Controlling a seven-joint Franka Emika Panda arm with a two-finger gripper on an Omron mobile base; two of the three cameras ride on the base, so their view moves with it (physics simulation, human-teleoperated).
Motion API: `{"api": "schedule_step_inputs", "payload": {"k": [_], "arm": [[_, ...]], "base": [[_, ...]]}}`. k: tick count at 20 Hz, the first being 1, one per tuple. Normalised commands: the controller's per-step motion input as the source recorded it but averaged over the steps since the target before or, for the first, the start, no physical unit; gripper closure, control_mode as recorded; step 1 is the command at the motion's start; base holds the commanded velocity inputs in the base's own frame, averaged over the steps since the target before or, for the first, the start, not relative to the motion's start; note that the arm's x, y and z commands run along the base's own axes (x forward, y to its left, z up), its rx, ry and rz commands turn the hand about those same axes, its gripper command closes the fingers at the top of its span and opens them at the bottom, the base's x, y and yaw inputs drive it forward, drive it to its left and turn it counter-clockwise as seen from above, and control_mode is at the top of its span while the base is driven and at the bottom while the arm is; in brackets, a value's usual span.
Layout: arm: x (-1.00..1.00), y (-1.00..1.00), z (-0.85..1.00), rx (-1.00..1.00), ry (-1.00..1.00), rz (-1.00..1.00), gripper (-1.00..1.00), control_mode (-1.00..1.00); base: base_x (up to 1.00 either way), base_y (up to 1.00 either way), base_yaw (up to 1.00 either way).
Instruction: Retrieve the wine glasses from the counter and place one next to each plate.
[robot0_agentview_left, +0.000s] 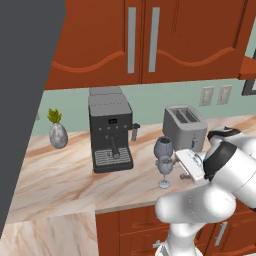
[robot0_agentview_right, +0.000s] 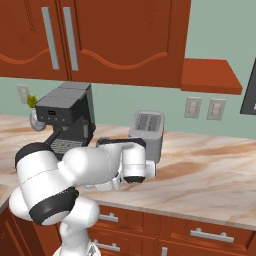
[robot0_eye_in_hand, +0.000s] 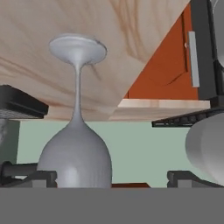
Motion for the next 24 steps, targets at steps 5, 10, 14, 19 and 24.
{"api": "schedule_step_inputs", "payload": {"k": [5,10,14,19,24], "arm": [[0.29,0.16,-0.29,-0.03,0.06,-0.06,-1.0,-1.0],[0.06,-0.03,-0.23,0.0,0.07,-0.08,-1.0,-1.0],[0.0,-0.01,-0.1,0.0,0.01,-0.09,-1.0,-1.0],[0.0,0.02,0.0,0.0,0.0,-0.09,-1.0,-1.0],[0.0,0.19,-0.05,-0.01,0.03,-0.01,-1.0,-1.0]], "base": [[0.0,0.0,0.0],[0.0,0.0,0.0],[0.0,0.0,0.0],[0.0,0.0,0.0],[0.0,0.0,0.0]]}}
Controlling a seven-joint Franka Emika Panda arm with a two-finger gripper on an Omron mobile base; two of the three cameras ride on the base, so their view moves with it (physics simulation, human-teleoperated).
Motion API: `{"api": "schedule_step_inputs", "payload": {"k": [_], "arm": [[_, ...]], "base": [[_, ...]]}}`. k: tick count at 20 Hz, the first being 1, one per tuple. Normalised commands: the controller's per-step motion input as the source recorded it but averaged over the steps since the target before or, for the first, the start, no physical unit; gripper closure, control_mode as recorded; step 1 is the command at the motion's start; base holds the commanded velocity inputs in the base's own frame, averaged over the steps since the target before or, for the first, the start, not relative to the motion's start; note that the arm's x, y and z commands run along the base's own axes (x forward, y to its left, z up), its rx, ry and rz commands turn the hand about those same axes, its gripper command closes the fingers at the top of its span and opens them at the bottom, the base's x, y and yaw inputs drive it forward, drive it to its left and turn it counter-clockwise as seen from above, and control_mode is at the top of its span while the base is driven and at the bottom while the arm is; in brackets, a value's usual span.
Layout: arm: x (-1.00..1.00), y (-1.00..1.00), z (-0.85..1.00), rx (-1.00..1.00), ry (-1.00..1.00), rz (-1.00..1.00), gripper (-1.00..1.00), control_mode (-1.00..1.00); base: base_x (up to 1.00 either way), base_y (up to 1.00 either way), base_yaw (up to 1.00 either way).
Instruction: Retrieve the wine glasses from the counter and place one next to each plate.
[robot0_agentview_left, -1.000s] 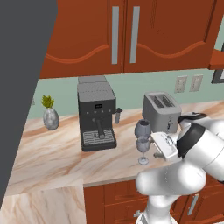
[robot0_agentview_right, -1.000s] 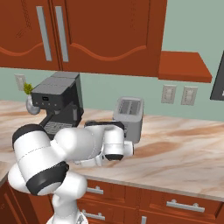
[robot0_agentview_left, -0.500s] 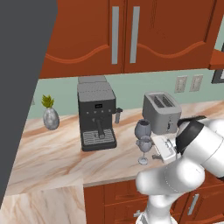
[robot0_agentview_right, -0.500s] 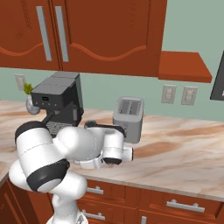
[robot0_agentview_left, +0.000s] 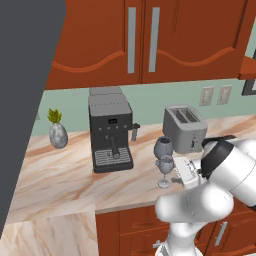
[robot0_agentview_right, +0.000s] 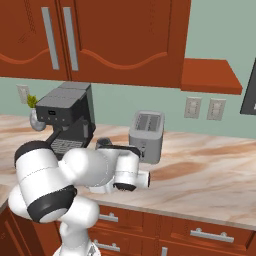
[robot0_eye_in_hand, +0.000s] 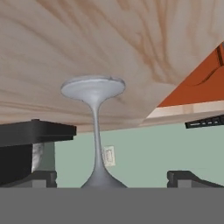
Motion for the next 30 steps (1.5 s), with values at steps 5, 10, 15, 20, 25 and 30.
{"api": "schedule_step_inputs", "payload": {"k": [5,10,15,20,25,30], "arm": [[0.0,0.19,-0.01,-0.03,0.02,0.0,-1.0,-1.0],[0.0,0.11,-0.08,0.0,0.07,0.0,-1.0,-1.0],[-0.02,0.15,-0.06,0.0,0.05,0.0,1.0,-1.0],[0.0,0.03,0.0,0.0,0.01,0.0,1.0,-1.0],[0.0,0.0,0.0,0.0,0.0,0.0,1.0,-1.0],[-0.04,-0.08,0.34,0.03,0.0,0.0,1.0,-1.0]], "base": [[0.0,0.0,0.0],[0.0,0.0,0.0],[0.0,0.0,0.0],[0.0,0.0,0.0],[0.0,0.0,0.0],[0.0,0.0,0.0]]}}
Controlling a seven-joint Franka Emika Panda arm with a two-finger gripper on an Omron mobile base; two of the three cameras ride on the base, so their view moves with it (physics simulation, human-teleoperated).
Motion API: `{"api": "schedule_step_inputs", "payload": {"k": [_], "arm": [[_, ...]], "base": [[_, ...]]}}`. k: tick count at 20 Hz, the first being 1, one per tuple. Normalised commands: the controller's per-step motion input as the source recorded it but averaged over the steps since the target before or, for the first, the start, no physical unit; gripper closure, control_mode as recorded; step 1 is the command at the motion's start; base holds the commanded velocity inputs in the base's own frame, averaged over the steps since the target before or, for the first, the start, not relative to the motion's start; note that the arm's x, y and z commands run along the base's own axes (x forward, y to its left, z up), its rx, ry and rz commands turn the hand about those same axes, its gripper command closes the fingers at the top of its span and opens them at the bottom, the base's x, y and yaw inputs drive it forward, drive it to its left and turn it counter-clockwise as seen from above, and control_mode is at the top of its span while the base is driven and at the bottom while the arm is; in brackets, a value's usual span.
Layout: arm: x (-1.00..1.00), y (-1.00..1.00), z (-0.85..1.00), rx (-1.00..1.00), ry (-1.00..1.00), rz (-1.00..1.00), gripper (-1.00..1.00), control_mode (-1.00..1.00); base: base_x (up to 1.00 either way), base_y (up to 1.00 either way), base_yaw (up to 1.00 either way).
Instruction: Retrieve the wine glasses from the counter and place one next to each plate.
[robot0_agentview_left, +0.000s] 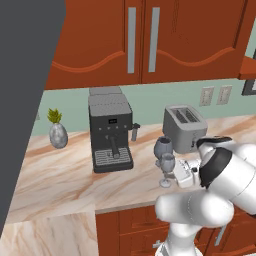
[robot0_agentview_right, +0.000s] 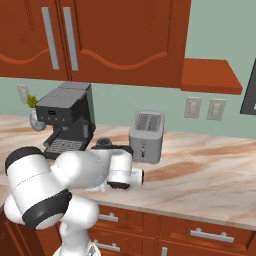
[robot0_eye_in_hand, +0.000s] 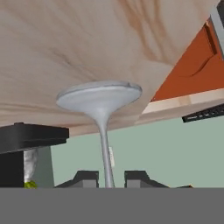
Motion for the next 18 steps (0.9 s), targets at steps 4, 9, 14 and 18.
{"api": "schedule_step_inputs", "payload": {"k": [4,9,14,18], "arm": [[-0.1,-0.24,0.97,0.08,-0.07,-0.03,1.0,-1.0],[-0.36,-0.35,1.0,0.09,-0.08,-0.08,1.0,-1.0],[-0.77,-0.03,0.97,0.0,-0.08,-0.19,1.0,-1.0],[-0.59,-0.12,1.0,0.0,0.02,-0.25,1.0,-1.0]], "base": [[0.0,0.0,0.0],[0.0,0.0,0.0],[0.0,0.0,0.0],[0.0,0.0,0.0]]}}
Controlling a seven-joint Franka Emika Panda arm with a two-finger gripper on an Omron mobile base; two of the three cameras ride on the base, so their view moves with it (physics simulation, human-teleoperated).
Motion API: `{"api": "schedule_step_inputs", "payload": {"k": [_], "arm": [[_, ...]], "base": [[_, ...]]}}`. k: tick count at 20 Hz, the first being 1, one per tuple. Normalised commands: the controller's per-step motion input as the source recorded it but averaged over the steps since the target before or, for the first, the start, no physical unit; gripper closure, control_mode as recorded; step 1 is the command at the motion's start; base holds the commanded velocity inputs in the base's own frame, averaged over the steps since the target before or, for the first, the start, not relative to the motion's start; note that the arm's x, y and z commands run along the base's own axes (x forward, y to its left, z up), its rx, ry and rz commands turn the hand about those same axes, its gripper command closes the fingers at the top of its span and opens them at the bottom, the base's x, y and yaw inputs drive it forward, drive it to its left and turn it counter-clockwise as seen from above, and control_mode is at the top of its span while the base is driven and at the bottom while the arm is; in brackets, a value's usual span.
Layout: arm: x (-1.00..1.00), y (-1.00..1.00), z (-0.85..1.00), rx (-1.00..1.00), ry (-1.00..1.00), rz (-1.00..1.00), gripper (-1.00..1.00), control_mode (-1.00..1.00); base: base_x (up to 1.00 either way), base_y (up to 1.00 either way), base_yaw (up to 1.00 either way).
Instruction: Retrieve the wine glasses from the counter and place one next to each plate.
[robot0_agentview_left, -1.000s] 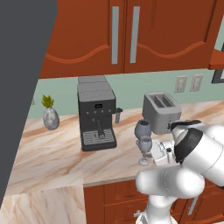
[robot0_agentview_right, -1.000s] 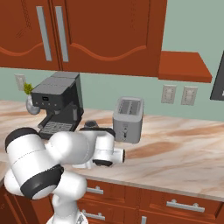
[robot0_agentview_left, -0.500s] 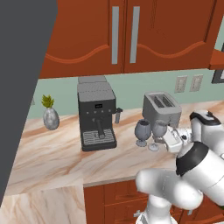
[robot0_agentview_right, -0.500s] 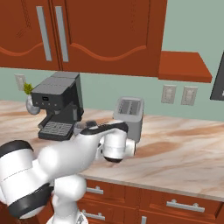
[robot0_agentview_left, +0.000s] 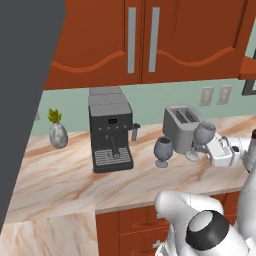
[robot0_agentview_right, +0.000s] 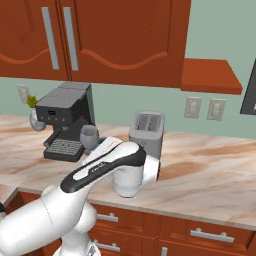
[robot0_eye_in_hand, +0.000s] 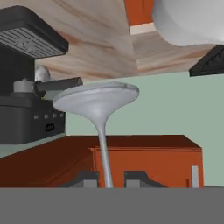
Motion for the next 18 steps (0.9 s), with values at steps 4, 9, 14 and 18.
{"api": "schedule_step_inputs", "payload": {"k": [4,9,14,18], "arm": [[-0.39,-0.08,0.84,0.0,0.13,-0.23,1.0,-1.0],[-0.54,0.0,0.5,0.0,0.04,-0.14,1.0,-1.0],[-0.9,0.0,0.5,0.0,-0.09,-0.02,1.0,-1.0],[-0.23,0.0,0.18,0.0,0.0,-0.02,1.0,1.0]], "base": [[0.0,0.0,0.0],[0.0,0.0,0.0],[0.0,0.0,0.0],[-0.58,-0.17,-0.14]]}}
